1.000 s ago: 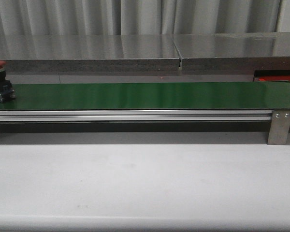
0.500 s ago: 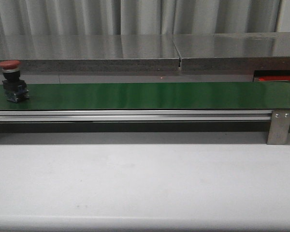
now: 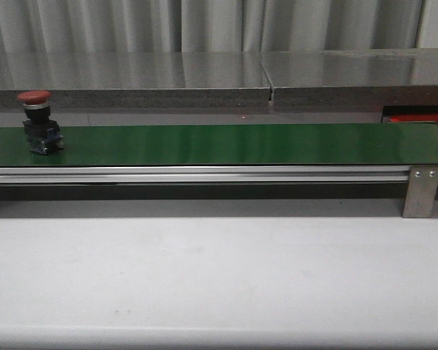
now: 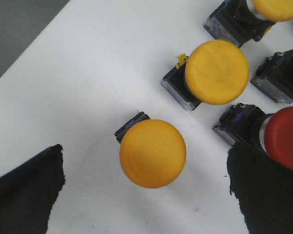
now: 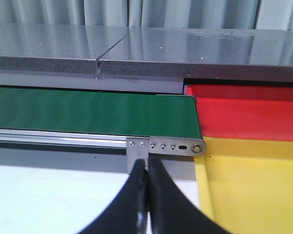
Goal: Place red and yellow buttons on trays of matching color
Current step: 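Grasp a yellow push-button from the cluster with the left gripper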
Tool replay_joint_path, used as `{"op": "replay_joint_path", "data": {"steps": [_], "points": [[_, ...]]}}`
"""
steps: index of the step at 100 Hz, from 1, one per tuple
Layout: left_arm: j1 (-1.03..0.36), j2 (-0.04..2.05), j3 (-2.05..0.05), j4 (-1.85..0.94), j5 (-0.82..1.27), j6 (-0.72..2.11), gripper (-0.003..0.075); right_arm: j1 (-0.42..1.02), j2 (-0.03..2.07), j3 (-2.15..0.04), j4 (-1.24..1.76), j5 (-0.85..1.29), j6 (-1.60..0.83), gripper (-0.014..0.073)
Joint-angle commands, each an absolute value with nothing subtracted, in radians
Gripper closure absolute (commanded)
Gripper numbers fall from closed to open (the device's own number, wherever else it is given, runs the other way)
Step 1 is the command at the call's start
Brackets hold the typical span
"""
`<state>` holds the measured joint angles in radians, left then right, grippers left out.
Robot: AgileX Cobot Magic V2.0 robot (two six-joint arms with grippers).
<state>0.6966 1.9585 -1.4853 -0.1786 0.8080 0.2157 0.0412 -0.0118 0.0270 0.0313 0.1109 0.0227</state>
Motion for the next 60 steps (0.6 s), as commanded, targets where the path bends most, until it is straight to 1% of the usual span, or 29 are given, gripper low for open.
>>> {"op": "replay_joint_path", "data": {"steps": [1, 28, 37, 42, 47, 52, 54, 60], "points": [[0.69, 1.936, -1.532, -0.196, 0.777, 0.22, 0.0092, 0.044, -0.029, 0.008, 0.024, 0.031, 0.023, 0.0711], [0.69, 1.992, -1.573, -0.194, 0.787, 0.22, 0.0092, 0.044, -0.029, 0.008, 0.024, 0.031, 0.023, 0.0711], [0.69, 1.992, -1.573, -0.193, 0.78, 0.22, 0.0125, 0.044, -0.029, 0.008, 0.024, 0.031, 0.023, 0.0711], [0.69, 1.992, -1.573, -0.193, 0.777, 0.22, 0.0169, 0.044, -0.029, 0.008, 0.024, 0.031, 0.023, 0.0711], [0.69, 1.992, -1.573, -0.193, 0.777, 0.22, 0.0235, 0.044, -0.029, 0.008, 0.024, 0.031, 0.023, 0.0711], [0.69, 1.992, -1.573, -0.193, 0.779, 0.22, 0.0335, 0.044, -0.029, 0.008, 0.024, 0.031, 0.023, 0.0711], [0.69, 1.992, -1.573, -0.193, 0.779, 0.22, 0.0363, 0.044, -0.029, 0.008, 0.024, 0.031, 0.023, 0.0711], [0.69, 1.992, -1.573, -0.193, 0.783, 0.22, 0.0487, 0.044, -0.029, 0.008, 0.024, 0.031, 0.023, 0.0711]]}}
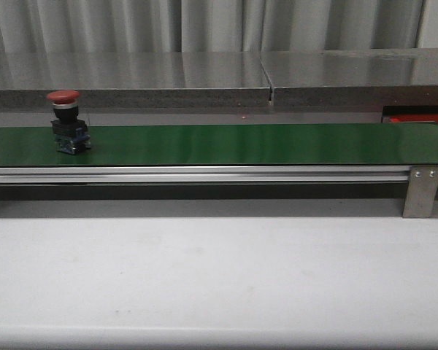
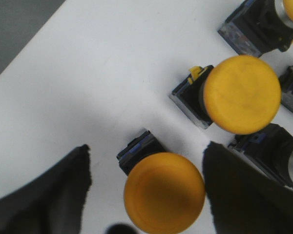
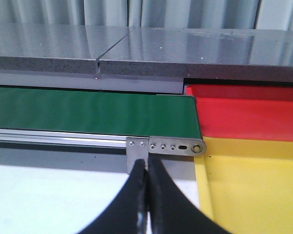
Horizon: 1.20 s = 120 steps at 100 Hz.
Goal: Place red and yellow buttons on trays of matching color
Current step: 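Grasp a yellow push-button from the cluster with the left gripper, then set the yellow button on the belt start with the left gripper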
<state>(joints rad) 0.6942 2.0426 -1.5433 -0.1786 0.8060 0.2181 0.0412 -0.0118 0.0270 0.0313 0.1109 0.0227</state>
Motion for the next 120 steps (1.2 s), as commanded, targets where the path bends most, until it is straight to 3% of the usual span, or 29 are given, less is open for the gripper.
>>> {"op": "replay_joint_path", "data": {"steps": [1, 11, 20, 63, 90, 120], "points": [[0.69, 1.992, -1.573, -0.193, 0.783, 0.22, 0.05, 0.044, -0.029, 0.008, 0.024, 0.031, 0.023, 0.0711], [0.69, 1.992, -1.573, -0.193, 0.788, 0.22, 0.0646, 0.044, -0.029, 0.008, 0.024, 0.031, 0.023, 0.0711], [0.69, 1.992, -1.573, -0.201, 0.799, 0.22, 0.0697, 0.044, -0.029, 0.008, 0.024, 0.031, 0.023, 0.0711], [0.655, 1.815, -1.637, -0.305, 0.887, 0.22, 0.071, 0.044, -0.029, 0.008, 0.024, 0.031, 0.023, 0.0711], [0.439, 1.8, -1.861, -0.262, 1.044, 0.22, 0.071, 0.044, -0.029, 0.008, 0.024, 0.031, 0.023, 0.0711], [0.247, 1.866, -1.885, -0.174, 1.053, 0.22, 0.071, 0.044, -0.029, 0.008, 0.024, 0.031, 0.023, 0.0711]]}}
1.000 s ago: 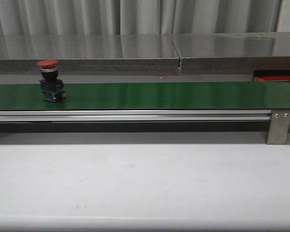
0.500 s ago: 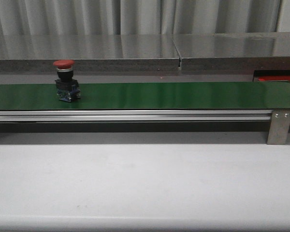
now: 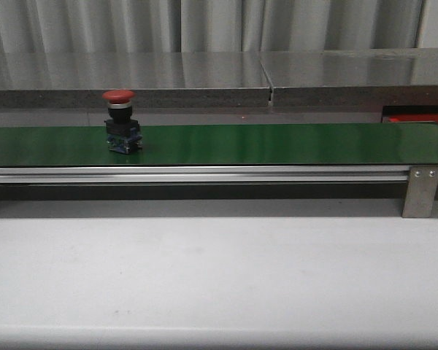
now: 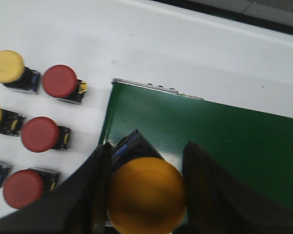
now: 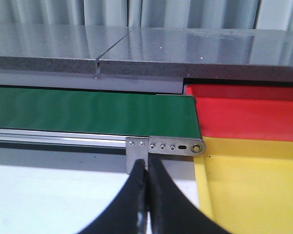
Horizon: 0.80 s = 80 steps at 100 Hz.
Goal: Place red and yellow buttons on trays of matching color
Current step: 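Set the yellow button on the belt start with the left gripper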
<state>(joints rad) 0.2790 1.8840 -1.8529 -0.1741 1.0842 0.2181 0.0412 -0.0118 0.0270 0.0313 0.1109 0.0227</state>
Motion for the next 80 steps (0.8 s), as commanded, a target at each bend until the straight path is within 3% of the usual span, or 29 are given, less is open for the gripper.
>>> {"op": "replay_joint_path", "data": {"steps": [1, 53, 63, 80], "points": [[0.245, 1.87, -1.885, -0.174, 1.054, 0.22, 0.071, 0.044, -0.029, 0.008, 0.024, 0.031, 0.023, 0.0711], [0.2, 1.987, -1.883, -0.172, 1.102, 0.22, 0.0682, 0.044, -0.029, 0.008, 0.024, 0.031, 0.023, 0.0711], [0.2, 1.987, -1.883, -0.172, 1.102, 0.22, 0.0545, 0.044, -0.029, 0.008, 0.024, 0.031, 0.023, 0.0711], [0.2, 1.984, -1.885, -0.174, 1.114, 0.22, 0.0122, 0.044, -0.029, 0.008, 0.024, 0.031, 0.023, 0.0711]]}}
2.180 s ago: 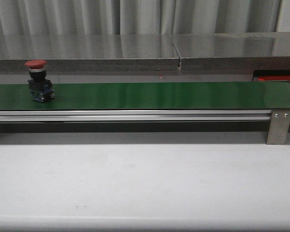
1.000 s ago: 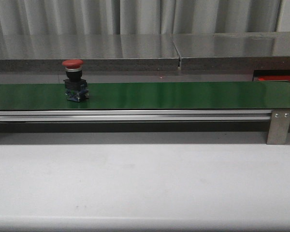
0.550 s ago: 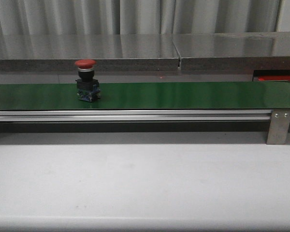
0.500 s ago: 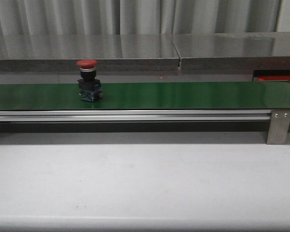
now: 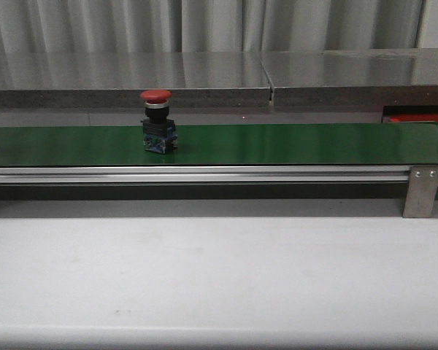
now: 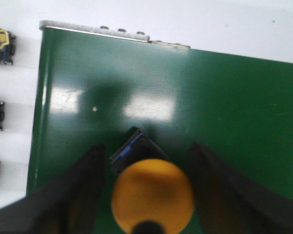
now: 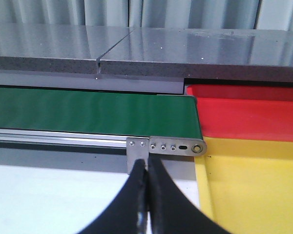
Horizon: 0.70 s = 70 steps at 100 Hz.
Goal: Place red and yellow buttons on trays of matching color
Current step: 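Set the yellow button on the belt start with the left gripper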
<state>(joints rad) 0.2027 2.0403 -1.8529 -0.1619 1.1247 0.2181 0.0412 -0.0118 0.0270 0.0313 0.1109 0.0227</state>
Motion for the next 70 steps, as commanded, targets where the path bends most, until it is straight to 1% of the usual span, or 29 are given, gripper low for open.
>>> {"op": "replay_joint_path", "data": {"steps": [1, 2, 5, 9, 26, 47, 57, 70], "points": [[0.2, 1.981, -1.885, -0.174, 1.114, 0.22, 0.0109, 0.044, -0.029, 0.008, 0.024, 0.031, 0.023, 0.0711], [0.2, 1.981, -1.885, -0.174, 1.114, 0.22, 0.0085, 0.044, -0.029, 0.008, 0.024, 0.031, 0.023, 0.0711], [0.198, 1.975, -1.886, -0.174, 1.114, 0.22, 0.0045, 0.044, -0.029, 0.008, 0.024, 0.031, 0.023, 0.0711], [0.197, 1.966, -1.886, -0.174, 1.111, 0.22, 0.0015, 0.044, -0.029, 0.008, 0.024, 0.031, 0.023, 0.0711], [0.177, 1.876, -1.886, -0.176, 1.1, 0.22, 0.0062, 0.044, -0.029, 0.008, 0.024, 0.031, 0.023, 0.0711], [0.104, 1.707, -1.853, -0.176, 1.083, 0.22, 0.0064, 0.044, -0.029, 0.008, 0.024, 0.031, 0.023, 0.0711], [0.059, 1.594, -1.764, -0.176, 1.016, 0.22, 0.0065, 0.044, -0.029, 0.008, 0.024, 0.031, 0.023, 0.0711], [-0.002, 1.414, -1.543, -0.176, 0.872, 0.219, 0.0069, 0.044, -0.029, 0.008, 0.024, 0.029, 0.023, 0.0711]]}}
